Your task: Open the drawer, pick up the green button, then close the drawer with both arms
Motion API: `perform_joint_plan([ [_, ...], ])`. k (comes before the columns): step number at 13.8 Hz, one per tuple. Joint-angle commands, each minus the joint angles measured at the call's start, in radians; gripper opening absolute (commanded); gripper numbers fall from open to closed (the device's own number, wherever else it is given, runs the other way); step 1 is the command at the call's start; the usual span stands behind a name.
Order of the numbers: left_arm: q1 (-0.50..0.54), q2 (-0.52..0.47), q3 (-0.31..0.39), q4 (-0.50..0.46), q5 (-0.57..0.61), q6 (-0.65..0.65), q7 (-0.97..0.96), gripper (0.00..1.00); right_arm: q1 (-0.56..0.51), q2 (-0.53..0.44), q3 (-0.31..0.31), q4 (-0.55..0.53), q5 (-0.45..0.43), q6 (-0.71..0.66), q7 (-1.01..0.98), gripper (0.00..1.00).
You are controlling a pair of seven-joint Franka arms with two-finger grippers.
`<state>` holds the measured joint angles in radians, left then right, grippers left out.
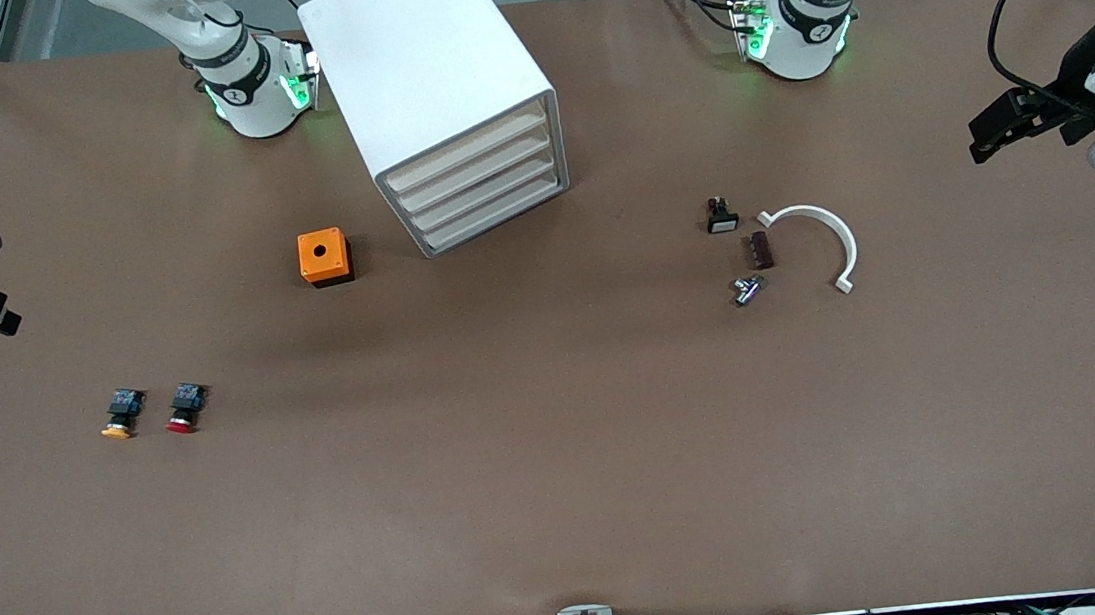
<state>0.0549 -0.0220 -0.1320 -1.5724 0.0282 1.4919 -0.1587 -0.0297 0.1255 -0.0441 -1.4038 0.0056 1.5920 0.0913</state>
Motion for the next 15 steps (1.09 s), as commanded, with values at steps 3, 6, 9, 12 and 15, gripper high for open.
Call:
perform_joint_plan([
  [3, 0.006, 0.008, -0.001, 0.025, 0.006, -0.024, 0.011, 1.00, -0.003, -0.017, 0.004, -0.011, 0.010, -0.001, 0.008, 1.00],
  [6, 0.005, 0.008, -0.001, 0.025, 0.006, -0.024, 0.014, 1.00, -0.004, -0.017, 0.004, -0.011, 0.008, -0.001, 0.008, 1.00],
  [9, 0.003, 0.036, -0.001, 0.026, 0.006, -0.024, 0.013, 1.00, 0.001, -0.017, 0.004, -0.011, 0.008, 0.002, 0.008, 1.00],
  [12, -0.003, 0.063, -0.003, 0.028, 0.006, -0.024, 0.011, 1.00, 0.004, -0.017, 0.004, -0.009, 0.007, 0.002, 0.008, 1.00],
  [15, -0.010, 0.152, -0.006, 0.110, 0.006, -0.022, 0.001, 1.00, 0.004, -0.017, 0.004, -0.011, 0.005, 0.002, 0.008, 1.00],
])
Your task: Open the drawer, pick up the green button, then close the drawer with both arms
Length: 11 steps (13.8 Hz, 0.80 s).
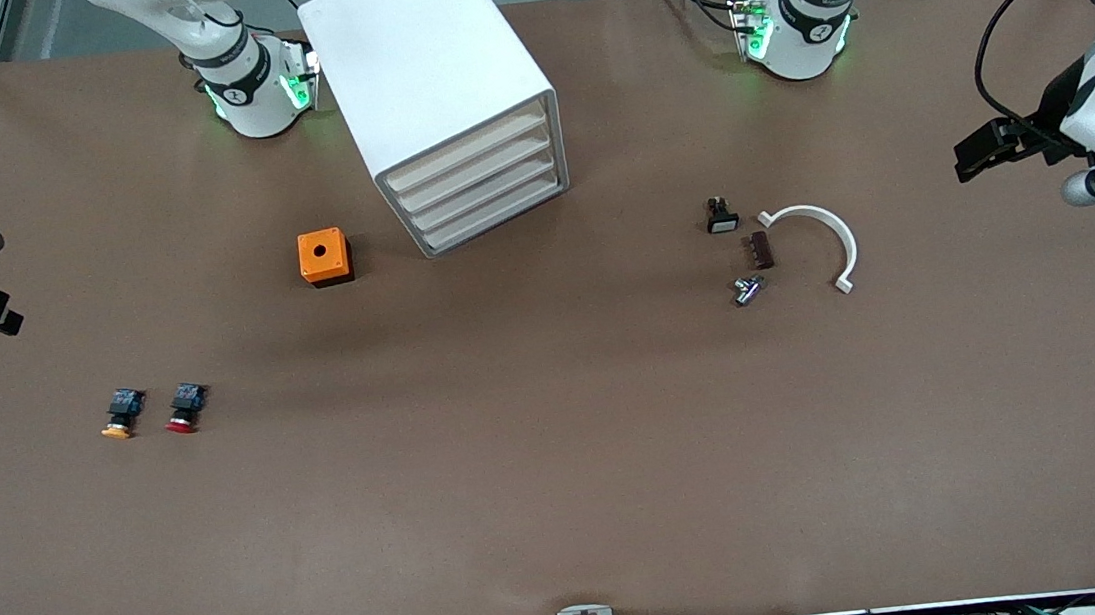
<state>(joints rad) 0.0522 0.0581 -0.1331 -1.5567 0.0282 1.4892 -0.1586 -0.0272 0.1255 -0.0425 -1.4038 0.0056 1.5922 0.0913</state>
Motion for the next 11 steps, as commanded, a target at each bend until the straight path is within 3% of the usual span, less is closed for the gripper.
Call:
perform_joint_plan([
  [1, -0.009, 0.106, -0.008, 0.124, 0.006, -0.020, -0.012, 1.00, 0.001, -0.017, 0.003, -0.010, 0.005, 0.002, 0.008, 1.00],
  [5, -0.032, 0.233, -0.025, 0.138, -0.010, 0.049, -0.212, 1.00, 0.007, -0.015, 0.003, -0.010, -0.001, 0.005, 0.008, 1.00],
  [11, -0.211, 0.436, -0.046, 0.161, -0.013, 0.128, -0.710, 1.00, 0.009, -0.007, 0.003, -0.009, -0.003, 0.012, 0.008, 1.00],
])
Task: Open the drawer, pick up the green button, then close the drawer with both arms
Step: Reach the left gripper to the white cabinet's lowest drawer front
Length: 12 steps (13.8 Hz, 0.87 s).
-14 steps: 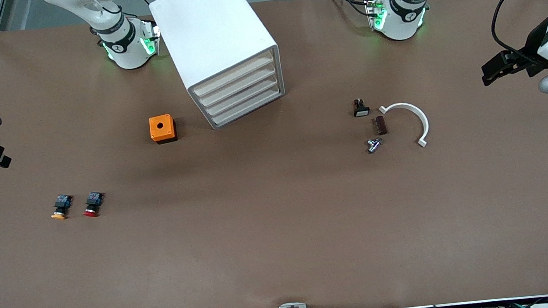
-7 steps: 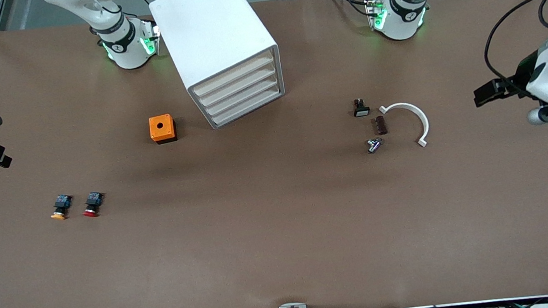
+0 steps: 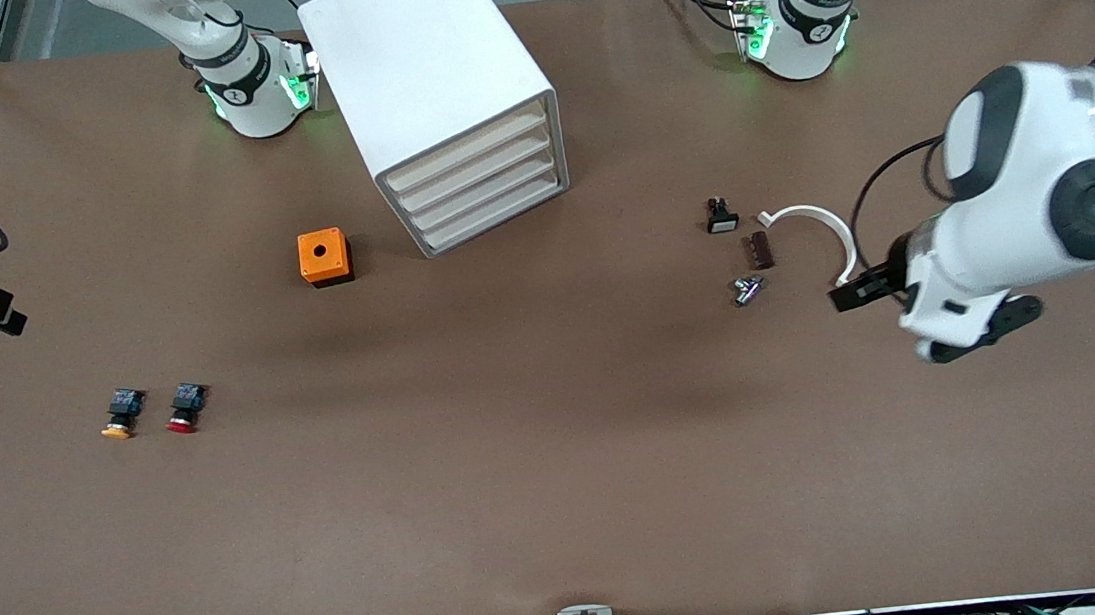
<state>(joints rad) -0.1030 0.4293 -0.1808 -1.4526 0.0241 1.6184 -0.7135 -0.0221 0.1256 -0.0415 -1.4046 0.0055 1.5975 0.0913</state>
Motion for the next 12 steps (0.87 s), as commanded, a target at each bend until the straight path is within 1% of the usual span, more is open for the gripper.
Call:
perform_joint_plan([
  [1, -0.093, 0.092, 0.001, 0.057, -0.021, -0.002, -0.255, 1.00, 0.002, -0.007, 0.002, -0.008, -0.001, 0.009, 0.008, 1.00],
  [3, -0.159, 0.135, 0.003, 0.058, -0.056, -0.002, -0.450, 1.00, 0.002, -0.007, 0.002, -0.008, -0.002, 0.007, 0.007, 1.00],
  [4, -0.182, 0.153, 0.003, 0.057, -0.103, -0.002, -0.549, 1.00, 0.002, -0.007, 0.002, -0.008, -0.001, 0.007, 0.008, 1.00],
  [6, -0.193, 0.199, 0.003, 0.058, -0.226, -0.002, -0.703, 1.00, 0.001, -0.007, 0.002, -0.008, -0.002, 0.007, 0.008, 1.00],
  [9, -0.216, 0.246, 0.003, 0.058, -0.358, 0.002, -0.883, 1.00, 0.001, -0.006, 0.002, -0.008, -0.002, 0.005, 0.007, 1.00],
  [10, -0.237, 0.276, 0.003, 0.057, -0.418, 0.001, -0.970, 1.00, 0.001, -0.007, 0.002, -0.008, -0.002, 0.007, 0.008, 1.00],
  [12, -0.274, 0.324, 0.003, 0.057, -0.489, 0.001, -1.067, 1.00, -0.001, -0.007, 0.000, -0.008, -0.002, 0.005, 0.007, 1.00],
])
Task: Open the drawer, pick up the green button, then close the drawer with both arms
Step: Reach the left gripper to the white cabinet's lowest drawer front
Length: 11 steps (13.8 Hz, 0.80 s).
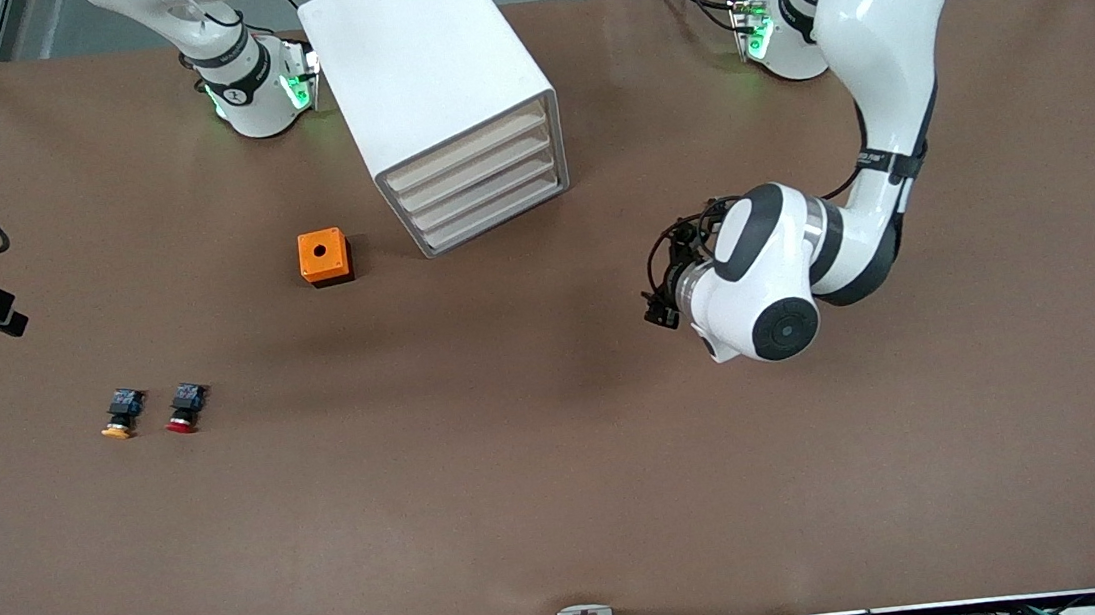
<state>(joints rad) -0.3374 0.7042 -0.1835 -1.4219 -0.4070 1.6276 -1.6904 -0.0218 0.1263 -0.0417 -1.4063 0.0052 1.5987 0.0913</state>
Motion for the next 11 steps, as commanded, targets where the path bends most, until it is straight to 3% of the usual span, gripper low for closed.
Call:
perform_joint_plan([
  [1, -0.045, 0.069, 0.006, 0.026, -0.109, -0.008, -0.116, 1.00, -0.003, -0.007, 0.002, -0.006, -0.002, 0.006, 0.007, 1.00],
  [4, -0.045, 0.121, 0.006, 0.018, -0.283, -0.009, -0.135, 1.00, -0.001, -0.007, 0.000, -0.006, -0.002, 0.004, 0.007, 1.00],
  [8, -0.066, 0.189, 0.006, 0.018, -0.436, -0.009, -0.352, 1.00, 0.000, -0.008, 0.000, -0.006, -0.004, 0.004, 0.007, 1.00],
  [11, -0.112, 0.236, 0.006, 0.018, -0.483, -0.009, -0.408, 1.00, 0.000, -0.008, 0.000, -0.006, -0.004, 0.004, 0.007, 1.00],
])
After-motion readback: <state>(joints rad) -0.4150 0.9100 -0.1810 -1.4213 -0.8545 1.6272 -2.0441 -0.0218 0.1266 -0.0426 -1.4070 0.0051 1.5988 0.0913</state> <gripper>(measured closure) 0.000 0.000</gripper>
